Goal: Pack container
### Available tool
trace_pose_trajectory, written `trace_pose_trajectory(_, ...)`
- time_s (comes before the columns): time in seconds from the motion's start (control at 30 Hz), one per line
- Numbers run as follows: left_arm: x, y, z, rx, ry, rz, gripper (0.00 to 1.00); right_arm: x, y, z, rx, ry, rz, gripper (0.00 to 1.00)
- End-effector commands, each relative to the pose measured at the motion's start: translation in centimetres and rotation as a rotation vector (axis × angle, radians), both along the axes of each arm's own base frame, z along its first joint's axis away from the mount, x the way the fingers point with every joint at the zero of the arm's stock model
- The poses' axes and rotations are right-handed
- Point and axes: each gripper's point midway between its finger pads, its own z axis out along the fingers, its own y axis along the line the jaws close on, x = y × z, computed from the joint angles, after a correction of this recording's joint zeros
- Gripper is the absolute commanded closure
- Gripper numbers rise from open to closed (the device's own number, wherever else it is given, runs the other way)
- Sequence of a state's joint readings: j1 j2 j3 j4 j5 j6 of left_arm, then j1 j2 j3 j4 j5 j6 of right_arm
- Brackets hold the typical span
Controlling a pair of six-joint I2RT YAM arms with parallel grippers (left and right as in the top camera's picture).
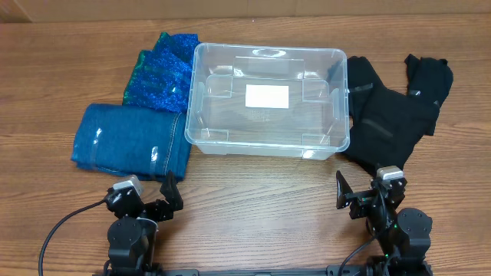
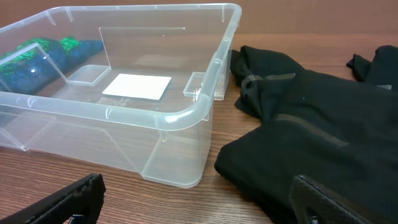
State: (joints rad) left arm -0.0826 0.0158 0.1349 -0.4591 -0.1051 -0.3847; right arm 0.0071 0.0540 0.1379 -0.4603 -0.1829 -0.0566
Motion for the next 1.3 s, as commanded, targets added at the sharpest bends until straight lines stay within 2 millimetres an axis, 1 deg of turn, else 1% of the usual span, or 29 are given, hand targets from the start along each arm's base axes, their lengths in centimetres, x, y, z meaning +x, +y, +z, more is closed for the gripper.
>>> trace_pose_trajectory(0.0,0.0,0.1,-0.1,0.017,-0.002,-0.002,0.00,0.0,-0.1,0.0,-0.004,-0.008,-0.004,0.00)
trace_pose_trajectory(0.73,0.0,0.1,-0.1,0.015,-0.002,-0.002,0.00,0.0,-0.1,-0.1,-0.004,-0.004,-0.004,0.00)
trace_pose_trajectory(0.8,0.3,-0.9,0.6,-0.087,-0.032,-0.028,0.00,0.0,-0.1,-0.1,-0.004,-0.004,-0.004,0.00)
trace_pose_trajectory(0.9,0.2,-1.7,0.6,-0.191,-0.025,-0.043,0.00,0.0,-0.1,-0.1,-0.004,-0.004,-0.004,0.00)
trace_pose_trajectory(1.0,-0.1,-2.5,-0.1,-0.198,0.008,-0.088,0.00,0.0,-0.1,-0.1,-0.004,-0.004,-0.004,0.00)
trace_pose_trajectory(1.07,-0.4,-3.2,0.0,-0.195,0.024,-0.130,0.00,0.0,-0.1,-0.1,-0.004,-0.004,-0.004,0.00)
trace_pose_trajectory(1.13,-0.9,-3.4,0.7,-0.200,0.039,-0.141,0.00,0.0,-0.1,-0.1,-0.004,-0.004,-0.004,0.00)
trace_pose_trajectory(1.2,-1.3,-3.2,2.0,-0.198,0.058,-0.131,0.00,0.0,-0.1,-0.1,-0.004,-0.004,-0.004,0.00)
trace_pose_trajectory(1.23,-1.5,-3.2,2.8,-0.201,0.076,-0.126,0.00,0.0,-0.1,-0.1,-0.004,-0.004,-0.004,0.00)
trace_pose_trajectory(1.27,-1.5,-3.0,4.7,-0.198,0.116,-0.110,0.00,0.0,-0.1,-0.1,-0.004,-0.004,-0.004,0.00)
